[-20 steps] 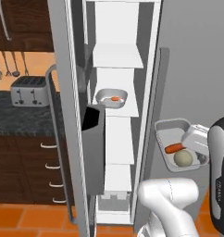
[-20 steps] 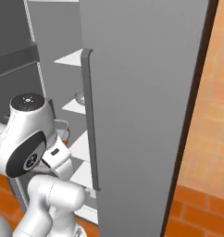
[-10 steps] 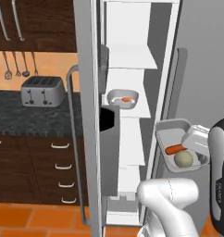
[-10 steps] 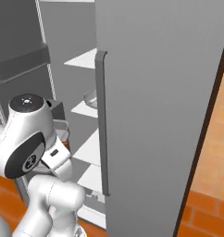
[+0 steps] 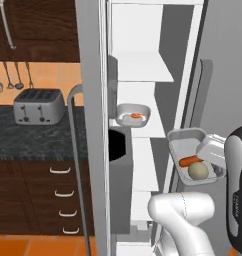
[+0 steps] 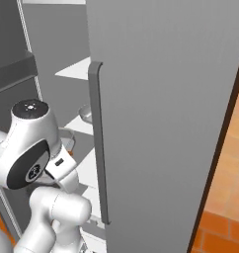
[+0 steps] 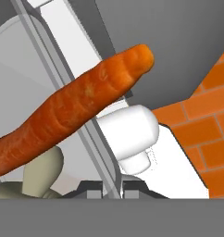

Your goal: Take the meat container that has the shrimp and place it on the second highest rack of the freezer. Then take the vegetable container that has the mushroom and carrot and place it on the highest rack of the freezer.

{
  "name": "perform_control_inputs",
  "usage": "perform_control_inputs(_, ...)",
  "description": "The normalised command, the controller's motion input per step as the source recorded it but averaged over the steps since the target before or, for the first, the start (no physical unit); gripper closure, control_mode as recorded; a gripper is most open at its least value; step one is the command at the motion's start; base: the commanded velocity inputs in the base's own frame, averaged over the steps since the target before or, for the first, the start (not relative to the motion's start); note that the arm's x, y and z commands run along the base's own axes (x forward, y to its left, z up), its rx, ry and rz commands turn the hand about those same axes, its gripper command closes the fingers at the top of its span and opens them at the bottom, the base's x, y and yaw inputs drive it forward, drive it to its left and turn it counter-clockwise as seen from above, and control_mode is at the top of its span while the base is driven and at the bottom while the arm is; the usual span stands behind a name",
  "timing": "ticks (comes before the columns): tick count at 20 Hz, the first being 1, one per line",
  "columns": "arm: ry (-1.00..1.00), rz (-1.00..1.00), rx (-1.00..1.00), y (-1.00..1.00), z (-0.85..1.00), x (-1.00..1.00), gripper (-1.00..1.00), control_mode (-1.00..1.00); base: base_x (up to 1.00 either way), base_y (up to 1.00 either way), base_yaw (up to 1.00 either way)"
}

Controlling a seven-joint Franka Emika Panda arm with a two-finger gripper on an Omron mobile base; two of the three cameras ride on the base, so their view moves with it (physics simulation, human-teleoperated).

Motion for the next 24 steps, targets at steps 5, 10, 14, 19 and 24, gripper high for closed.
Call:
perform_control_inputs(5,0.00,0.00,0.00,0.00,0.00,0.00,1.00,1.00,-0.10,0.41,-0.06)
perform_control_inputs(10,0.00,0.00,0.00,0.00,0.00,0.00,1.00,1.00,0.00,0.04,-0.04)
perform_control_inputs(14,0.00,0.00,0.00,0.00,0.00,0.00,1.00,1.00,0.00,0.00,0.00)
perform_control_inputs(19,0.00,0.00,0.00,0.00,0.00,0.00,1.00,-1.00,0.00,0.00,0.00)
perform_control_inputs(24,-0.13,0.00,0.00,0.01,0.26,-0.04,1.00,-1.00,0.00,0.00,0.00)
